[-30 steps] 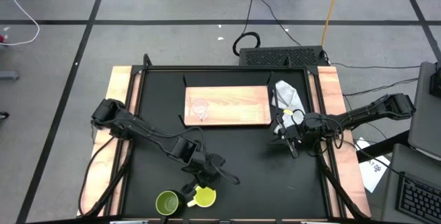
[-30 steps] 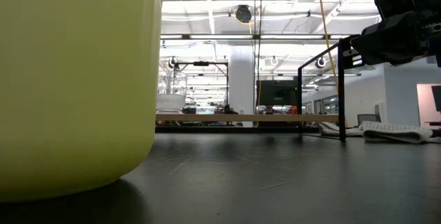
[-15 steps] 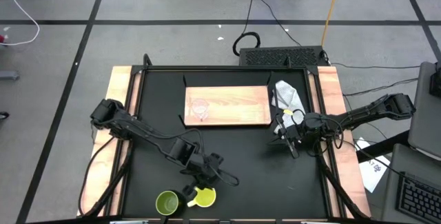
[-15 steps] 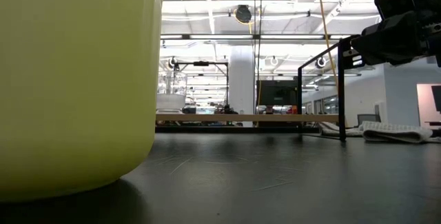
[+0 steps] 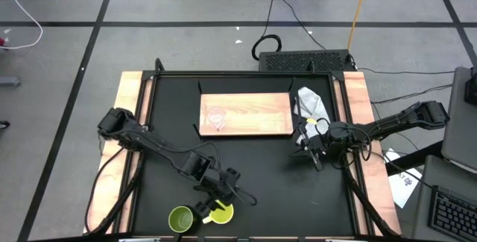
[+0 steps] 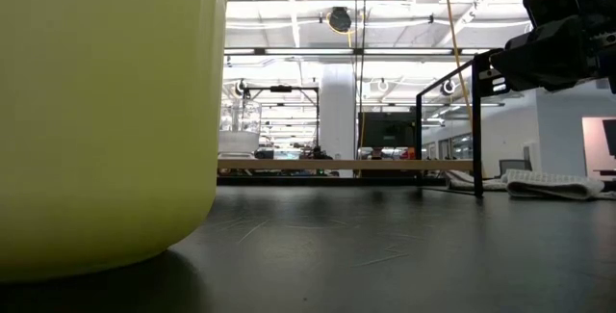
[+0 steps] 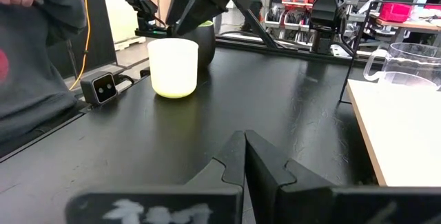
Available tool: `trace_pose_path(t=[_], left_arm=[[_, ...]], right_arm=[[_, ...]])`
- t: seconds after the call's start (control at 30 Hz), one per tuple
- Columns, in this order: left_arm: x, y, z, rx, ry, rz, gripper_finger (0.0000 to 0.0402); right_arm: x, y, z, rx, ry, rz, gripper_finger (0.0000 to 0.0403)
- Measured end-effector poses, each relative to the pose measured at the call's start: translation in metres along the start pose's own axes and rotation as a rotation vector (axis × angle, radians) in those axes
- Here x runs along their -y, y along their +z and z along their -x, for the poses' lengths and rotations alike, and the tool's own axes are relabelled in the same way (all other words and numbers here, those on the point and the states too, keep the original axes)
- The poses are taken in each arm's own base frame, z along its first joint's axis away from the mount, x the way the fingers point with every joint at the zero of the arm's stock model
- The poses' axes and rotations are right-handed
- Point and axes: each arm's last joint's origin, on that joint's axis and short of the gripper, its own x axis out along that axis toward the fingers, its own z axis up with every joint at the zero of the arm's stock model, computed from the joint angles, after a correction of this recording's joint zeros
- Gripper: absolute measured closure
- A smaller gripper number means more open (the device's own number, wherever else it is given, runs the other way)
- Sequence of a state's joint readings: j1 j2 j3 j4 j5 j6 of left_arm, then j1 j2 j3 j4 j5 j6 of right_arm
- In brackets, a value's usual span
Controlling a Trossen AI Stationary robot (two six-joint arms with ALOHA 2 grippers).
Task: Stack small to large cups/mugs on shelf
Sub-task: Put the yellow mug on the shelf
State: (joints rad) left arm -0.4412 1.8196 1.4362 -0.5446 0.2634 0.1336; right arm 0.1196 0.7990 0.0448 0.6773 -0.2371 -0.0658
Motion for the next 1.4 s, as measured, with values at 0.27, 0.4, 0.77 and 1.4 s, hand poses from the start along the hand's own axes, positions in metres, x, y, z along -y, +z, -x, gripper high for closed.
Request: trace_pose_path(t=[0.27,0.4,0.77,1.4], left_arm=[[-0.005,-0.007,-0.023,-0.047,0.006,0.019,0.0167],[-0.007,-0.01,-0.029,-0.069,0.009,0.024,0.0167],[-0.008,-0.018,-0.039,-0.129,0.001,0.033,0.0167],[-0.013,-0.013,-0.038,-0.081,0.014,0.002,0.0325]], right_arm=[[0.0,0.0,0.0,0.003,0.0,0.0,0.0403],[0.0,0.0,0.0,0.003,0.0,0.0,0.0403],[0.0,0.0,0.0,0.003,0.0,0.0,0.0403],[0.0,0.0,0.0,0.003,0.0,-0.001,0.0403]])
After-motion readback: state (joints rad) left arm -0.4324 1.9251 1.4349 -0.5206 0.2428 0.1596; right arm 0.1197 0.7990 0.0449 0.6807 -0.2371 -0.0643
